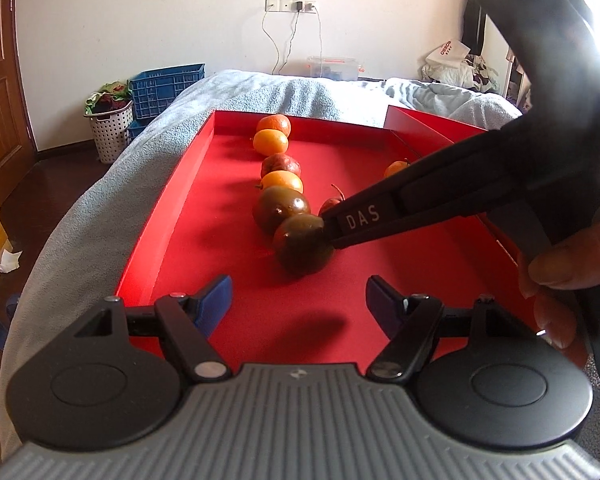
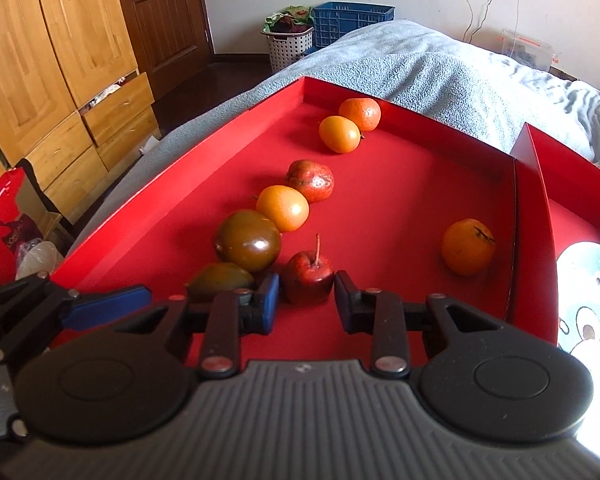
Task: Organize fruits
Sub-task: 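Reach into the fruit row and grasp the small red apple with the right tool, then lift the red apple toward the plate with the right tool while the left tool grasps a dark plum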
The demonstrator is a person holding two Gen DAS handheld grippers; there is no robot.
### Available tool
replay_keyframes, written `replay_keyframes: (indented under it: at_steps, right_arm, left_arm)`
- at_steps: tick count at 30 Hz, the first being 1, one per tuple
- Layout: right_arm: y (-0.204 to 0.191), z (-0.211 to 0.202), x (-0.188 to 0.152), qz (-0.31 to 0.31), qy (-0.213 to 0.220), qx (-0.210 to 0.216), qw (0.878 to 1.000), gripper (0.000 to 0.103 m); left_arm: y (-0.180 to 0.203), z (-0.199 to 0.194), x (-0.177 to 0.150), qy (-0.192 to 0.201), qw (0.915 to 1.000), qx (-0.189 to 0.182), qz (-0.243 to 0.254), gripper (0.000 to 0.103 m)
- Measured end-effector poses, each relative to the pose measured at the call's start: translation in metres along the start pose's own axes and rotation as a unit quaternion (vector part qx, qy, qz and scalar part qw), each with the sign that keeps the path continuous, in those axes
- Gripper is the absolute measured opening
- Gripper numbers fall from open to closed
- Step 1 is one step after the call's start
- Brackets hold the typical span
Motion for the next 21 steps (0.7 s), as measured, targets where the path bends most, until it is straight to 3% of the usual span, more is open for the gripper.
replay_keyframes:
  at_steps: [12,17,21]
  right_arm:
    - [0.013,-0.090,-0.025,0.010,0.114,-0.014,0.993,0.033]
    - [0.024,-0.117,-0.036,0.039,0.146,-0.011,0.988,0.033]
    - [0.024,-0.126,-0.042,0.030,0.166,-0.013,0.986,0.033]
  left_arm:
    - [0.003,0.005,0.007,-0.015,0.9999,0.002,-0.002,0.078]
    - [0.016,0.011,0.010,-0.024,0.9994,0.003,0.024,0.078]
    - [0.028,0.018,0.012,-0.040,0.9985,-0.005,0.035,0.067]
Point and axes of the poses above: each gripper's, at about its wrist camera, not at the fingertips, and z roughly the way its jaws point, y to its right, x to its top, the point moved 6 cm from there along z, roughly the way its jaws point, and after that the axes turned 5 degrees about y, right-handed, at the moved point
